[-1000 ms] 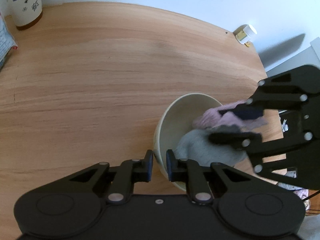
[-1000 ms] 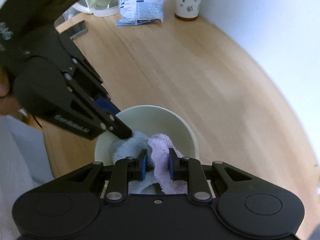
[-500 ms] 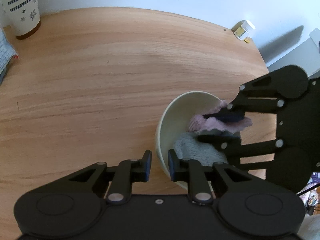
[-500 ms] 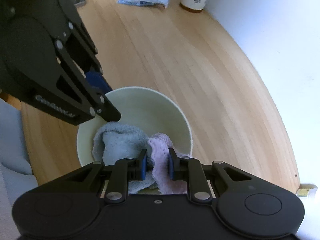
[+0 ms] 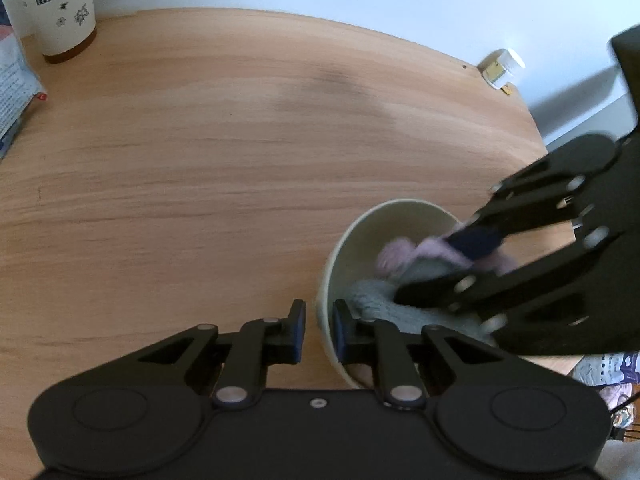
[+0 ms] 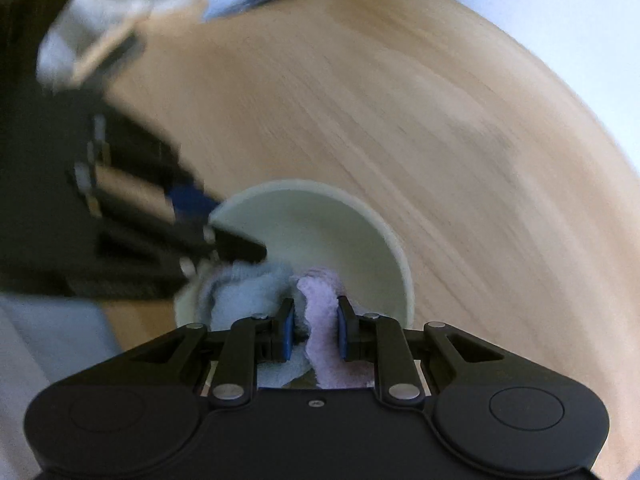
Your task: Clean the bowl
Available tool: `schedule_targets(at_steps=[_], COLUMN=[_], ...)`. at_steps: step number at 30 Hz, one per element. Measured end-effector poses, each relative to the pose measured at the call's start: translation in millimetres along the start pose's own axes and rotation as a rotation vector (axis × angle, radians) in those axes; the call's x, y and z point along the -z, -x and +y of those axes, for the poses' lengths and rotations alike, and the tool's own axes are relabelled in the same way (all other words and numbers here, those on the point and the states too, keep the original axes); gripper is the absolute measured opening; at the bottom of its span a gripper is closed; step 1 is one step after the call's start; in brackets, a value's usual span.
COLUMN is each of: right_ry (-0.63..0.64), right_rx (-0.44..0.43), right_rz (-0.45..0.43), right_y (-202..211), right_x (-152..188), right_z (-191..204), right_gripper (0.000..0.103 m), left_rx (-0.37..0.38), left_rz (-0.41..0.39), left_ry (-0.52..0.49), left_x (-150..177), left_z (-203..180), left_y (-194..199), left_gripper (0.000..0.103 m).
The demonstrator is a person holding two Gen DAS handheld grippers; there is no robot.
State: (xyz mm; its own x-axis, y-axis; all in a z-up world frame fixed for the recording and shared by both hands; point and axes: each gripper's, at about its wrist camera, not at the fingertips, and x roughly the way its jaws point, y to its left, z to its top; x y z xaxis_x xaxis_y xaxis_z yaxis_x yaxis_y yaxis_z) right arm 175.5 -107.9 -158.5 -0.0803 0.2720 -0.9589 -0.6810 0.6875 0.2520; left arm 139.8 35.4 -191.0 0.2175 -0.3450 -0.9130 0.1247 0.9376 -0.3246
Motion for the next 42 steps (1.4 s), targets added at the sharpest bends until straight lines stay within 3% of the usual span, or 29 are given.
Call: schedule_targets(at_steps=[6, 10, 22, 30, 36, 40, 42], right_ry=[0.029, 0.069, 0.164, 0.259, 0.347, 0.264, 0.22], right_rx=[-0.057, -0.14, -0.118, 0.022, 0.275, 0.316, 0.288], right_rz=[-0.036, -0.003, 0.053, 0.024, -0.067, -0.165, -0.207], right_y=[35.5, 23.1, -21.4, -36.2, -35.1, -15.4, -2.3], right_x=[1.2, 16.6, 23.9, 23.6, 39.4, 42.1, 42.3], right_z=[1.7, 11.0, 29.7, 50.4, 74.1, 70.8, 66.1], right_gripper=[0.023, 0.023, 0.023, 0.022, 0.023, 0.024, 0.024], left_rx=[0.013, 0.042, 0.042, 0.058, 0.063, 0.077, 0.122], left_rz=[-0.002, 0.0, -0.004, -0.013, -0.007, -0.001, 0.006], left_ry=[0.034, 0.093, 0.105, 0.093, 0.05, 0.05, 0.086], left_x=[-0.4, -1.7, 2.6, 5.8, 8.5, 9.0, 9.8], left_z=[1.8, 10.0, 8.5, 13.4, 10.4, 12.5, 19.1], left_y=[-3.5, -4.9, -5.1, -2.1, -2.3, -2.2, -3.5], left_gripper=[0.01, 0.008, 0.008, 0.008, 0.009, 0.01, 0.011])
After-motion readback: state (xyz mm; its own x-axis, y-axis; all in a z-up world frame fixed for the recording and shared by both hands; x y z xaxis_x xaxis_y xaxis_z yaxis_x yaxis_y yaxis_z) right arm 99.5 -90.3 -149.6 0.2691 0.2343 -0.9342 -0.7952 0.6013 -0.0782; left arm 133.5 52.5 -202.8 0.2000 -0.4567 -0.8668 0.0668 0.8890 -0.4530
